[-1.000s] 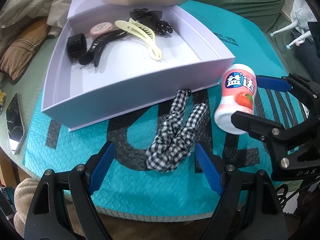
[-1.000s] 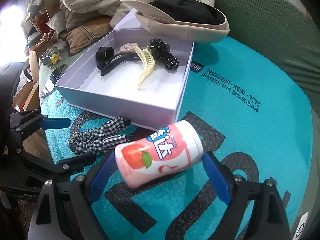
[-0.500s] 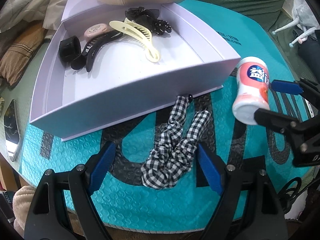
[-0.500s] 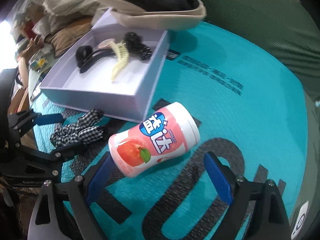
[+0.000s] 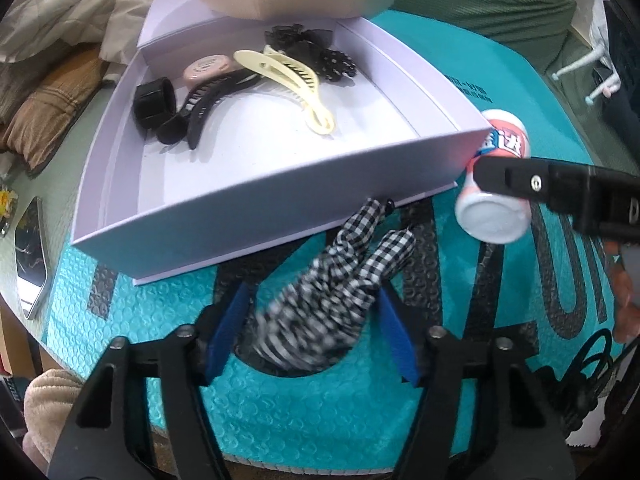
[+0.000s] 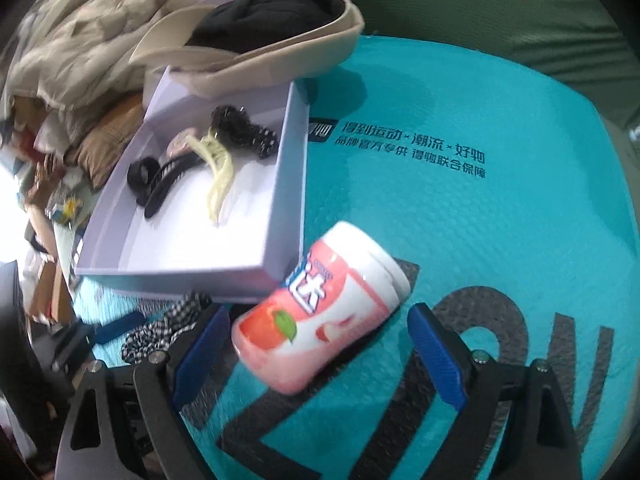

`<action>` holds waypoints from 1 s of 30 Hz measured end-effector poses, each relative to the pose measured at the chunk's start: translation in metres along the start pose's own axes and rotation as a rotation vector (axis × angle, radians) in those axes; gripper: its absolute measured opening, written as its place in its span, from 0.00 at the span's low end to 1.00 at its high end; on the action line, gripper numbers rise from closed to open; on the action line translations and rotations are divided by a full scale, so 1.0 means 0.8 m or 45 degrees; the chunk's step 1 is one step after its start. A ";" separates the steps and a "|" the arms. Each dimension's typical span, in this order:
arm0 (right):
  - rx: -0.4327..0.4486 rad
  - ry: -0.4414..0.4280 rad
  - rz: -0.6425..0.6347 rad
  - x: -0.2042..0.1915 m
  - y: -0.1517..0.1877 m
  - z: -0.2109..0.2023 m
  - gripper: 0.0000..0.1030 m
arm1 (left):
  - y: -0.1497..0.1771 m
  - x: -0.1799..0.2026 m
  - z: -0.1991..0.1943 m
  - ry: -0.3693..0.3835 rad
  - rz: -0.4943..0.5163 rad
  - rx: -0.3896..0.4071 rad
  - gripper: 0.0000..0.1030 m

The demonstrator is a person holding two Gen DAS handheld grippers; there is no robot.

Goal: Organize objects
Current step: 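Grasp the gingham scrunchie with the left tool while the right grasps the pink gum bottle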

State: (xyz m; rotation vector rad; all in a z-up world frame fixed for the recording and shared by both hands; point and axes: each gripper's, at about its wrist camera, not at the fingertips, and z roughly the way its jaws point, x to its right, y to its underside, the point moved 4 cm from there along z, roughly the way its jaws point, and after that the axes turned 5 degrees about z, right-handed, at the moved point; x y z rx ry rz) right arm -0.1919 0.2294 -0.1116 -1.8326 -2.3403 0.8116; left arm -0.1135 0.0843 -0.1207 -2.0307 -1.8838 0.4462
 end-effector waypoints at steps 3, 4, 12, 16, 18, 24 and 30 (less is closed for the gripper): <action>0.021 -0.041 0.034 0.001 -0.004 0.001 0.89 | 0.000 -0.007 -0.001 0.014 -0.022 0.012 0.52; 0.022 -0.040 0.027 0.001 -0.004 0.002 0.88 | -0.001 -0.008 -0.001 0.016 -0.024 0.013 0.52; -0.048 -0.031 -0.073 0.005 0.009 0.017 0.63 | 0.007 -0.008 -0.011 0.023 -0.037 0.016 0.52; -0.120 -0.043 -0.227 -0.005 0.023 0.013 0.63 | 0.011 -0.006 -0.014 0.036 -0.053 0.013 0.52; -0.146 -0.059 -0.317 -0.013 0.032 0.008 0.62 | 0.013 -0.003 -0.016 0.042 -0.049 0.009 0.52; -0.166 -0.075 -0.550 -0.032 0.061 -0.010 0.61 | 0.029 0.016 -0.024 0.099 0.021 -0.023 0.52; -0.133 -0.014 -0.517 -0.021 0.060 -0.021 0.61 | 0.035 0.014 -0.036 0.191 -0.041 0.010 0.52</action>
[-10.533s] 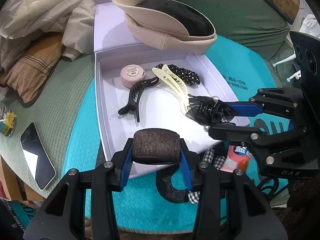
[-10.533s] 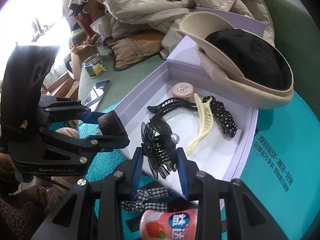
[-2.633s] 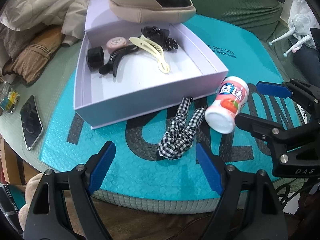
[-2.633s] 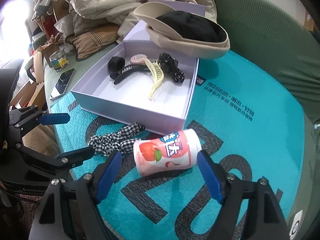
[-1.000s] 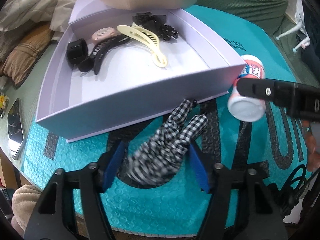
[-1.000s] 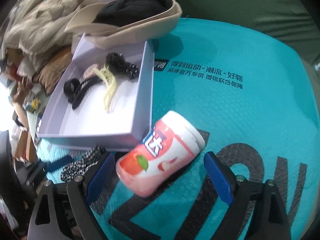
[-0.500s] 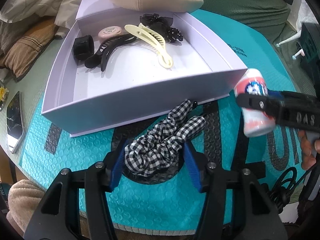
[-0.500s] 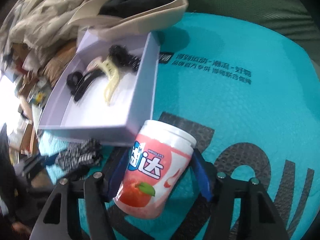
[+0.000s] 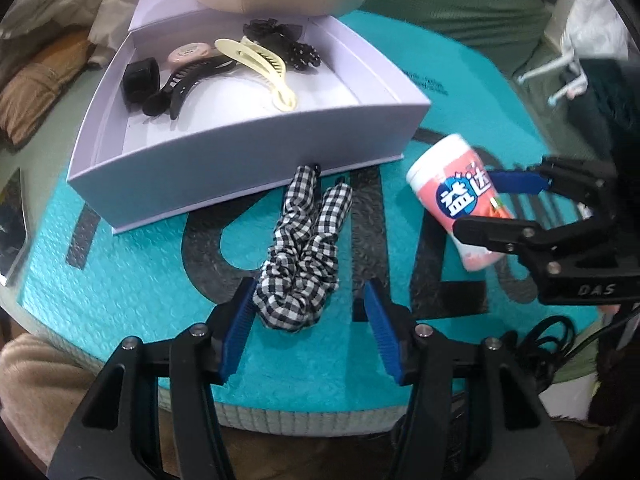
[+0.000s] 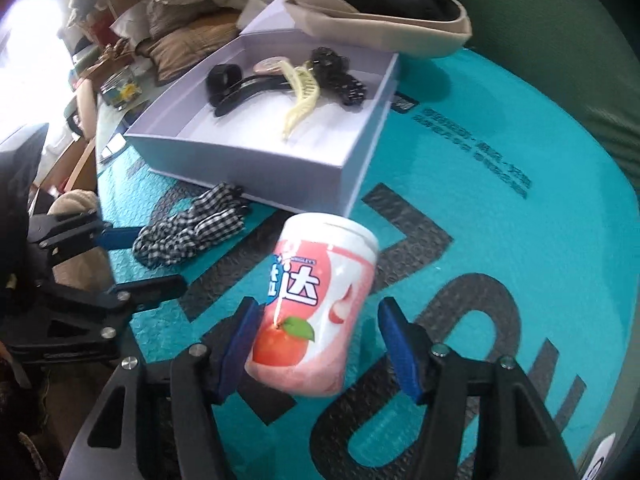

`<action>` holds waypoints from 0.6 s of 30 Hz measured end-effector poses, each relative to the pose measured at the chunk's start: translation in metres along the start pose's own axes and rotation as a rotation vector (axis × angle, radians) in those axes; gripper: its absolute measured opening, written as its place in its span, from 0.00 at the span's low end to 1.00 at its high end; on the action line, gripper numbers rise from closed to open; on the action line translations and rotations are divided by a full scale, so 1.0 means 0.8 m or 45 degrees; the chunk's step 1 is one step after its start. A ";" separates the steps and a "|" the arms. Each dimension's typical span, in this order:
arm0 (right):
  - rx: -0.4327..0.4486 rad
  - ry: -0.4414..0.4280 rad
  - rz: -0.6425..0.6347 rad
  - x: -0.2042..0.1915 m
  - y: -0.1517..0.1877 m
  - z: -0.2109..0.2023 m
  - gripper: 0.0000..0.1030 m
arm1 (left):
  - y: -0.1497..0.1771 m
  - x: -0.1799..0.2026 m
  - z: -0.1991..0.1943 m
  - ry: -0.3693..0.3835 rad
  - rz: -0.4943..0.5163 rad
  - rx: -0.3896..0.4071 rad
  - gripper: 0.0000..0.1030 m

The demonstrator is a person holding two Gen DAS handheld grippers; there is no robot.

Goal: Organize objects
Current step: 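Grasp the gingham scrunchie with the left tool while the right grasps the pink gum bottle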

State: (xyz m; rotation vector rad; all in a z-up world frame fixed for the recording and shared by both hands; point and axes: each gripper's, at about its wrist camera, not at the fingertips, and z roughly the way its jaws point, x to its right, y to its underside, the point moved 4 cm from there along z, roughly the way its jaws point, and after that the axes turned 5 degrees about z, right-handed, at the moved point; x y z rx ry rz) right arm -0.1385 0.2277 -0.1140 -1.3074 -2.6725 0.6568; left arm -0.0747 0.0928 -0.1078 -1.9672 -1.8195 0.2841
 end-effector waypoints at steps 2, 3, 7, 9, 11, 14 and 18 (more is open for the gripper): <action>0.015 0.014 0.015 0.004 0.000 -0.003 0.61 | -0.001 -0.003 -0.006 0.003 -0.032 0.038 0.52; 0.018 0.009 0.016 0.005 0.000 -0.003 0.61 | -0.004 -0.006 -0.010 -0.011 -0.042 0.065 0.52; 0.023 -0.015 0.039 0.010 0.005 -0.001 0.61 | -0.010 -0.009 -0.009 -0.009 -0.036 0.098 0.52; 0.027 -0.038 0.065 0.013 0.009 0.001 0.61 | -0.013 -0.008 -0.001 -0.003 -0.023 0.073 0.52; 0.032 -0.044 0.096 0.017 0.012 0.003 0.61 | -0.018 -0.010 0.011 -0.004 -0.019 0.041 0.52; 0.087 0.000 0.138 0.023 0.015 0.000 0.61 | -0.023 -0.007 0.018 -0.022 0.015 0.054 0.53; 0.134 0.017 0.179 0.028 0.020 -0.003 0.61 | -0.024 0.002 0.027 -0.103 0.118 0.056 0.54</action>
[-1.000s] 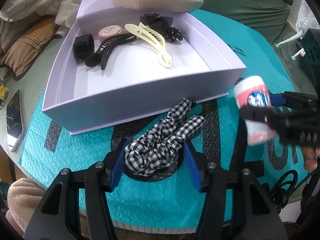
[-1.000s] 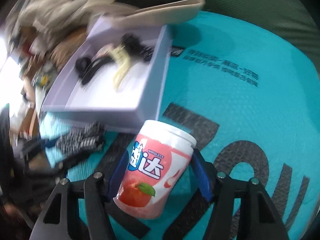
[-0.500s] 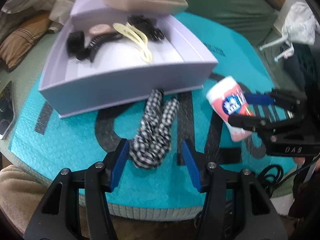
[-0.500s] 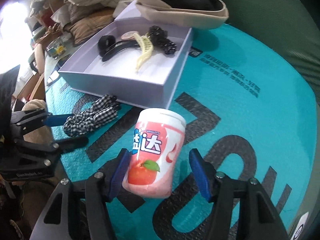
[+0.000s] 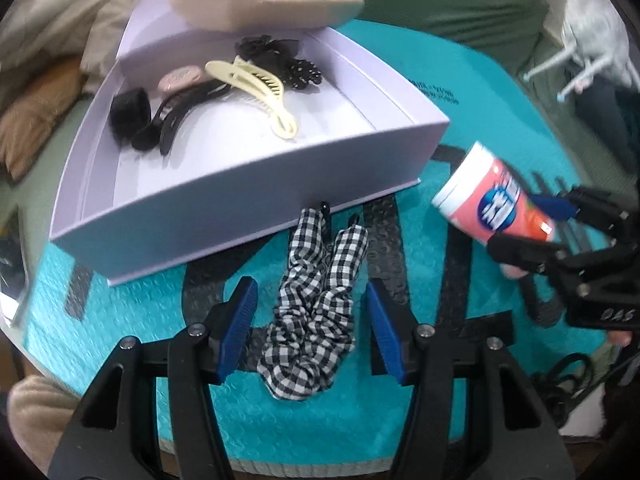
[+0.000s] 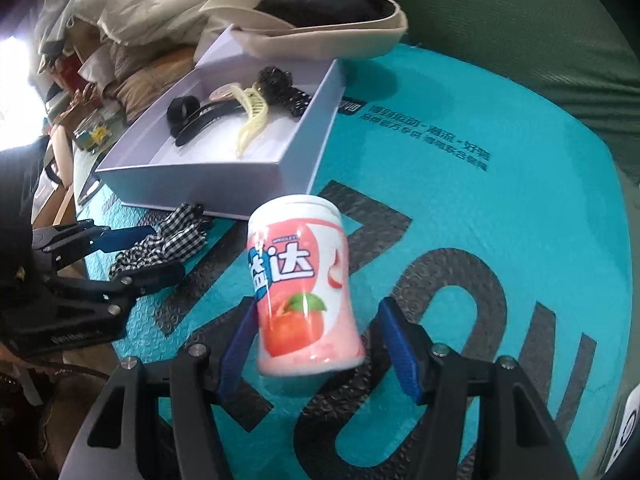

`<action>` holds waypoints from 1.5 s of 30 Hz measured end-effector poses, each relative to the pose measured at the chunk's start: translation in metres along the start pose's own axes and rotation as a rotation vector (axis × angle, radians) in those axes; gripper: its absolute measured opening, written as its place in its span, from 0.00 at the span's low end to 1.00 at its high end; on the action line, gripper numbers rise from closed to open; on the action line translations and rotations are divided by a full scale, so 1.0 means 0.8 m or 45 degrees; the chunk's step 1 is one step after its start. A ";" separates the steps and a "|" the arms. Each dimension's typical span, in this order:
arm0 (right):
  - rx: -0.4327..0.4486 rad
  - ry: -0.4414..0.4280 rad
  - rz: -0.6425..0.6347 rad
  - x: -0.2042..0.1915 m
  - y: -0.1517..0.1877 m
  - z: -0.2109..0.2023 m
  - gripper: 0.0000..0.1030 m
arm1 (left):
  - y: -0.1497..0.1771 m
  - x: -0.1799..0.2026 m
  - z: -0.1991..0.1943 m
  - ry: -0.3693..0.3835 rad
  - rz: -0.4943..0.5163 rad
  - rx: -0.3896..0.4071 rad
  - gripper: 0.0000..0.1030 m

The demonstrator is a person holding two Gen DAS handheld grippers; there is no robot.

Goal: Organize objects
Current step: 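Grasp the gingham scrunchie with the left tool while the right grasps the pink gum bottle, then lift the scrunchie with the left tool while the right lifts the gum bottle upright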

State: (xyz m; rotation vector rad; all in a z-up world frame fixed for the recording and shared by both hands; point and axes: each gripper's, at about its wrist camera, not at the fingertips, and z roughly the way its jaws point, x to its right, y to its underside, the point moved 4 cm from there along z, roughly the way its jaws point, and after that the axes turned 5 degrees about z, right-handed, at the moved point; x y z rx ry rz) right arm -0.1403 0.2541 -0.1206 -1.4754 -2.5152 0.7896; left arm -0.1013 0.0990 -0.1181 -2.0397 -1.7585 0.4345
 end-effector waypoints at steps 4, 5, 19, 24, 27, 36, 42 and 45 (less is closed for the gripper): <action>0.009 -0.045 0.012 -0.004 0.003 0.001 0.61 | 0.000 0.004 0.001 -0.008 0.016 0.010 0.56; 0.013 -0.054 0.016 -0.005 0.003 0.002 0.61 | 0.000 0.003 0.002 -0.004 0.011 0.013 0.56; 0.028 -0.091 -0.010 -0.025 0.005 0.005 0.47 | 0.007 -0.005 -0.007 0.041 -0.020 0.060 0.21; 0.016 -0.089 -0.034 -0.031 0.006 0.004 0.47 | 0.018 -0.003 -0.014 0.061 -0.043 0.058 0.21; 0.006 -0.096 -0.059 -0.039 0.008 0.003 0.47 | 0.023 -0.003 -0.018 0.077 -0.048 0.050 0.21; -0.021 -0.090 -0.120 -0.060 0.015 -0.005 0.47 | 0.037 -0.013 -0.028 0.142 -0.121 0.041 0.21; -0.070 -0.086 -0.175 -0.076 0.020 -0.004 0.47 | 0.046 -0.022 -0.036 0.154 -0.156 0.045 0.21; -0.093 -0.084 -0.181 -0.080 0.021 0.002 0.47 | 0.050 -0.026 -0.035 0.158 -0.175 0.047 0.21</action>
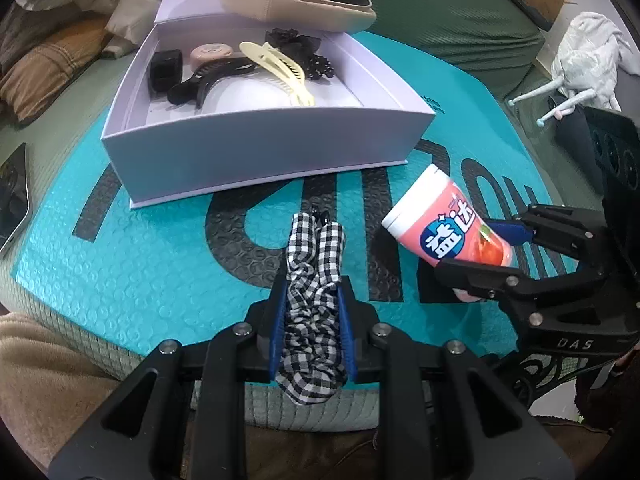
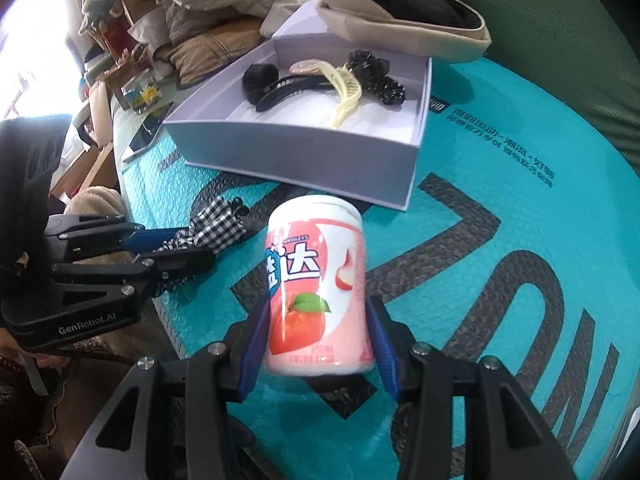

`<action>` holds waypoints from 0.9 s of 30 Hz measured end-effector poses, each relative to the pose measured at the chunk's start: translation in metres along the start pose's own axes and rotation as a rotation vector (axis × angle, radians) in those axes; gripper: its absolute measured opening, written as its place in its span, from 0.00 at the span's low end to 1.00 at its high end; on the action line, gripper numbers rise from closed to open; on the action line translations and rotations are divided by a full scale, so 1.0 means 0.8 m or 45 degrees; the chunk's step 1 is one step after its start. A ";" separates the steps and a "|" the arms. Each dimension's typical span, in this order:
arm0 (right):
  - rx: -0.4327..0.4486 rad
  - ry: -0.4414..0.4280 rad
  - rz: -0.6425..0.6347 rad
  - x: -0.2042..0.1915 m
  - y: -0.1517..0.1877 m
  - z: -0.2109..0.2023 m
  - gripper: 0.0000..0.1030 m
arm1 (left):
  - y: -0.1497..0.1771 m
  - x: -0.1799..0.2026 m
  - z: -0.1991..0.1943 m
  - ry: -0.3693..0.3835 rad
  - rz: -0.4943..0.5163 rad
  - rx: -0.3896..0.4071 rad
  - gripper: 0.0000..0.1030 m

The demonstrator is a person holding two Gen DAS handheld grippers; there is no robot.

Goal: Organize objects
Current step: 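Lift the scrunchie with the left tool while the right lifts the gum bottle upright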

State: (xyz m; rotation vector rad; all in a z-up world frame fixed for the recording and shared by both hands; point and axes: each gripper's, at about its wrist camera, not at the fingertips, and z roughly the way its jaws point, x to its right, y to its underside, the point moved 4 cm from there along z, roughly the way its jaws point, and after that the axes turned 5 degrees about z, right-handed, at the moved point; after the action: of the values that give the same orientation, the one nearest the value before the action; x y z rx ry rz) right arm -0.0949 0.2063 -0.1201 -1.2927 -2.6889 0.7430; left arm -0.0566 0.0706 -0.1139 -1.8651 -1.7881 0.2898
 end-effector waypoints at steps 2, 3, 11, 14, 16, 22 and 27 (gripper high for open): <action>-0.005 -0.010 0.003 -0.001 0.000 0.003 0.47 | 0.000 -0.001 0.000 0.000 0.000 0.002 0.21; -0.002 -0.014 0.004 -0.002 -0.002 0.004 0.47 | 0.000 -0.001 0.001 -0.001 0.000 0.001 0.21; 0.000 -0.062 0.034 -0.006 -0.016 0.027 0.62 | 0.001 0.001 0.002 0.006 0.014 0.003 0.21; 0.078 -0.057 0.050 -0.005 -0.027 0.030 0.62 | 0.002 -0.002 0.001 0.024 -0.005 0.011 0.21; 0.098 -0.031 0.038 -0.005 -0.029 0.034 0.54 | 0.002 -0.003 0.000 0.029 -0.013 0.015 0.21; 0.105 -0.037 0.040 -0.003 -0.027 0.023 0.53 | 0.000 -0.006 -0.006 0.036 -0.035 0.026 0.21; 0.101 -0.009 0.010 -0.006 -0.027 0.008 0.53 | -0.009 -0.006 -0.017 0.050 -0.036 0.051 0.21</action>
State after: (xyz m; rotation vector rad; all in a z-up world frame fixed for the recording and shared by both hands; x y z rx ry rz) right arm -0.1089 0.1887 -0.1153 -1.2855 -2.6322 0.8477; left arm -0.0565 0.0631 -0.0997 -1.8039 -1.7683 0.2751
